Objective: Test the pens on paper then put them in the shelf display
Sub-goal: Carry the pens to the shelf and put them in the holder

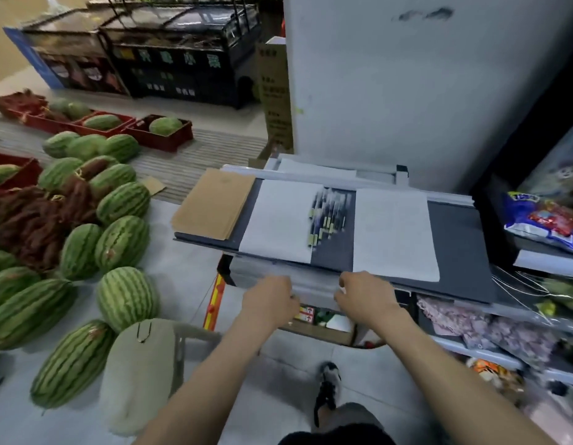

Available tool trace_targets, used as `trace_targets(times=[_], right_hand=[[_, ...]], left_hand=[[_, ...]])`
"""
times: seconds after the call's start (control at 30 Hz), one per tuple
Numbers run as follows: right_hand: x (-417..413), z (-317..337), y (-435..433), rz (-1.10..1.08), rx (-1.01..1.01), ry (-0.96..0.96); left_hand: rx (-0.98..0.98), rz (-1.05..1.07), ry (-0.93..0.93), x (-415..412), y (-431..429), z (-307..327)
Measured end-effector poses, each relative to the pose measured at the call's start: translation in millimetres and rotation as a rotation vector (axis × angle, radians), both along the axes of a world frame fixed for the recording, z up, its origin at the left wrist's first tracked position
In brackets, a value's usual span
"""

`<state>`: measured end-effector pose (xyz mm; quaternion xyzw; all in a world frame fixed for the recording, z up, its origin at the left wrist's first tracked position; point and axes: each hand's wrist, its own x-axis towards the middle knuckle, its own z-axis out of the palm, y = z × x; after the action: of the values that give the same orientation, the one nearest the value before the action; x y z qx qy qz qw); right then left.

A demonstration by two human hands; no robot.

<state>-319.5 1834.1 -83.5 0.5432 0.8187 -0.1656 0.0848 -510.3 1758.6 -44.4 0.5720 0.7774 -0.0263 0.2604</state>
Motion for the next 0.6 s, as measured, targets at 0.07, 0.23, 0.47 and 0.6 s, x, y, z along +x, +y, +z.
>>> trace_targets(times=[0.07,0.23,0.47,0.6], right_hand=[[-5,-3,33,-0.009,-0.019,-0.007],[-17,-5,105,-0.089,-0.051,-0.006],[-40,-4,177,-0.299,-0.133,0.095],[-55,-7,202,-0.428,-0.176,0.145]], left_hand=[[-0.009,-0.002,-0.001,-4,38,-5],[-0.006,0.030,-0.005,-10,125,-16],[0.001,0.106,-0.103,-13,206,-34],[0.029,0.102,-0.148,-19,232,-52]])
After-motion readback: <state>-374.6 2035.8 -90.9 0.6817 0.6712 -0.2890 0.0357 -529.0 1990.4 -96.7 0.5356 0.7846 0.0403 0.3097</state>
